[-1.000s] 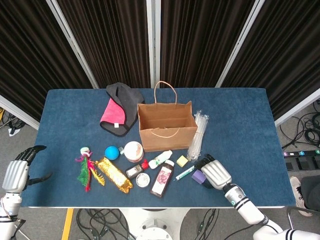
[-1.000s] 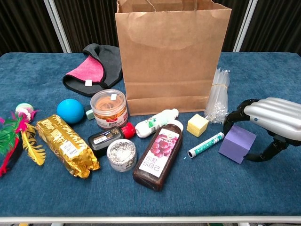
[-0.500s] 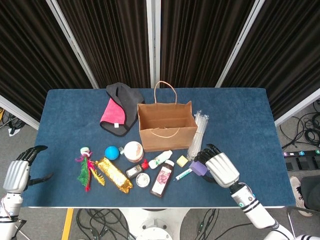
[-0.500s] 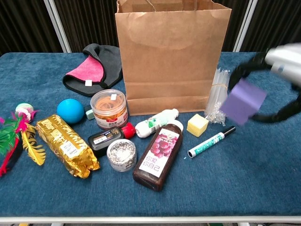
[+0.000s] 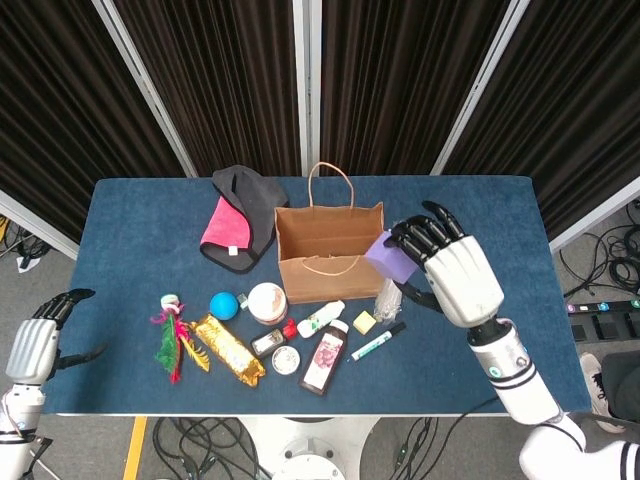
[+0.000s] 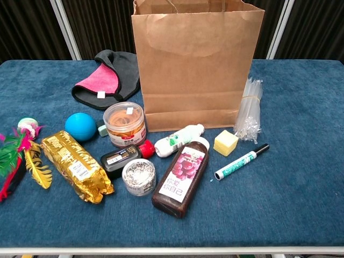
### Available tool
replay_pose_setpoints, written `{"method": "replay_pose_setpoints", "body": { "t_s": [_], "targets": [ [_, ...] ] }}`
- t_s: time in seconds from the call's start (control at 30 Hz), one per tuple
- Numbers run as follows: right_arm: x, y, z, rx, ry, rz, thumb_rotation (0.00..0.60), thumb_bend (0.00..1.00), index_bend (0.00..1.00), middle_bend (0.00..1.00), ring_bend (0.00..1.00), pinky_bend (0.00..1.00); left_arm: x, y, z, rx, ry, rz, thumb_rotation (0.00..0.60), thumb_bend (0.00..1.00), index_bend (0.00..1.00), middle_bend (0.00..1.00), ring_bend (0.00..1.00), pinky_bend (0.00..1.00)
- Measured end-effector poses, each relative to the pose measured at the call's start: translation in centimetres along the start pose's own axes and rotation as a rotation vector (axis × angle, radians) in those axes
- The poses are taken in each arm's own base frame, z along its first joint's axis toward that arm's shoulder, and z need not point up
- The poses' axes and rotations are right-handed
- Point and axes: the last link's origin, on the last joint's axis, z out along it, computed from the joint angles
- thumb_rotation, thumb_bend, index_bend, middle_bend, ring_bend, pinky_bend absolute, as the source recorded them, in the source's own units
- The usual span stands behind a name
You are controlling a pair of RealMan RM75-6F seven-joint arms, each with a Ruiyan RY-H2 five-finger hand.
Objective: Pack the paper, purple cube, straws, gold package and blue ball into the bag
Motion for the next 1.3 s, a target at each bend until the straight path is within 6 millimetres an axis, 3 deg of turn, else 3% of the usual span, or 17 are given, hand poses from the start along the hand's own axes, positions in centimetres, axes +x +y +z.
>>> {"method": "replay_pose_setpoints", "body": {
  "t_s": [0.13, 0.47, 0.57, 0.67, 0.83, 1.03, 1.13, 1.3],
  "targets": [
    [-1.4, -1.2, 2.7, 0.009, 0.016, 0.003, 0.600, 0.21, 0.48, 0.39, 0.27, 0.18, 0.1, -0.2, 0.1, 0.005, 0.001, 0.006, 0.600, 0.07, 0.29, 0.35, 0.25, 0.28],
    [-9.4, -4.8, 9.0, -0.010, -0.042, -0.074, 0.600, 0.21, 0.48, 0.39, 0.27, 0.18, 0.8, -1.0, 0.2, 0.024, 0.014, 0.014, 0.600, 0.07, 0.29, 0.35, 0.25, 0.28],
    [-11.2, -5.7, 9.9, -0.009, -0.081, -0.080, 0.600, 0.14, 0.44, 0.35, 0.24, 0.14, 1.0, -1.2, 0.3, 0.028, 0.016, 0.015, 0.600, 0.07, 0.29, 0.35, 0.25, 0.28],
    [-11.8, -5.7, 10.0, -0.011, -0.117, -0.074, 0.600, 0.03, 0.33, 0.28, 0.16, 0.07, 1.1, -1.3, 0.3, 0.031, 0.017, 0.013, 0.600, 0.07, 0.29, 0.35, 0.25, 0.28],
    [-11.2, -5.0, 10.1, -0.021, -0.125, -0.059, 0.600, 0.00, 0.20, 0.20, 0.08, 0.00, 1.0, -1.3, 0.2, 0.030, 0.011, 0.011, 0.600, 0.07, 0.29, 0.35, 0.25, 0.28],
    [-9.7, -4.1, 9.9, -0.034, -0.084, -0.042, 0.600, 0.00, 0.19, 0.19, 0.07, 0.00, 0.7, -1.0, 0.2, 0.024, 0.006, 0.012, 0.600, 0.07, 0.29, 0.35, 0.25, 0.28],
    [-8.5, -3.8, 9.6, -0.036, -0.041, -0.038, 0.600, 0.00, 0.19, 0.19, 0.07, 0.00, 0.6, -0.9, 0.2, 0.020, 0.004, 0.013, 0.600, 0.07, 0.29, 0.35, 0.25, 0.28],
    [-4.7, -2.1, 8.6, -0.058, 0.084, -0.045, 0.600, 0.00, 0.19, 0.20, 0.08, 0.00, 0.4, -0.7, 0.3, 0.016, -0.005, 0.014, 0.600, 0.07, 0.29, 0.35, 0.25, 0.28]
  ]
}}
